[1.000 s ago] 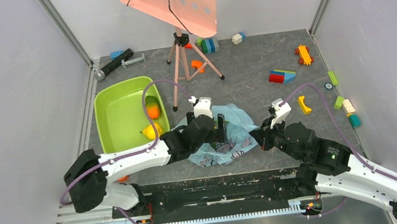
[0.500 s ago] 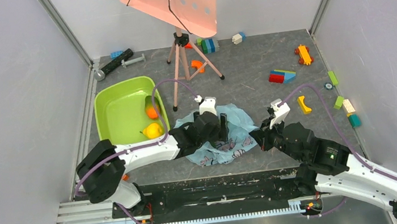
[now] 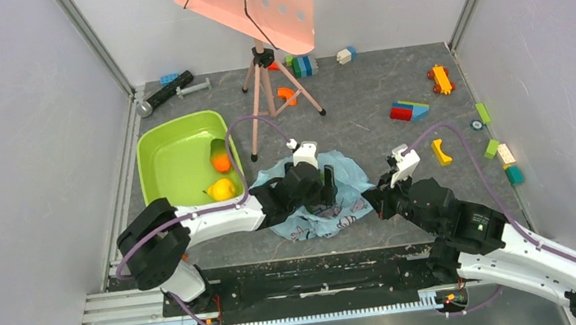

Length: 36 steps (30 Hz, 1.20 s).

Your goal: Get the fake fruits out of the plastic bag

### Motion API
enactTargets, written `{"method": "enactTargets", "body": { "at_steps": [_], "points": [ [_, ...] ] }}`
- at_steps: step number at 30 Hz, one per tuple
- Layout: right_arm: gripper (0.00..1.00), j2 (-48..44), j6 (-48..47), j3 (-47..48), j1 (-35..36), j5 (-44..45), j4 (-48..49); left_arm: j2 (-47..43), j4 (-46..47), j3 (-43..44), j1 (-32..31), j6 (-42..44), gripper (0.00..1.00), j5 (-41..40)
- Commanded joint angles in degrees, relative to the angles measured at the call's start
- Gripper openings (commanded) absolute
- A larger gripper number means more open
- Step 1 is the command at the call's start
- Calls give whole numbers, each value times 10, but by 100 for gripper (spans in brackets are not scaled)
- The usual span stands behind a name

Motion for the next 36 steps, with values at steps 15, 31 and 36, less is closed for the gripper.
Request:
{"method": "enactTargets", "body": {
  "at_steps": [15,31,36],
  "points": [
    [0,20,-6,0,0,5,20,-28,-74,19,41,11,96,-96],
    [0,22,-6,-4,1,4,23,-11,-130,45,49,43,97,-168],
    [0,19,-4,-4,0,2,19,25,-151,57,56,30,97,-175]
  ]
}}
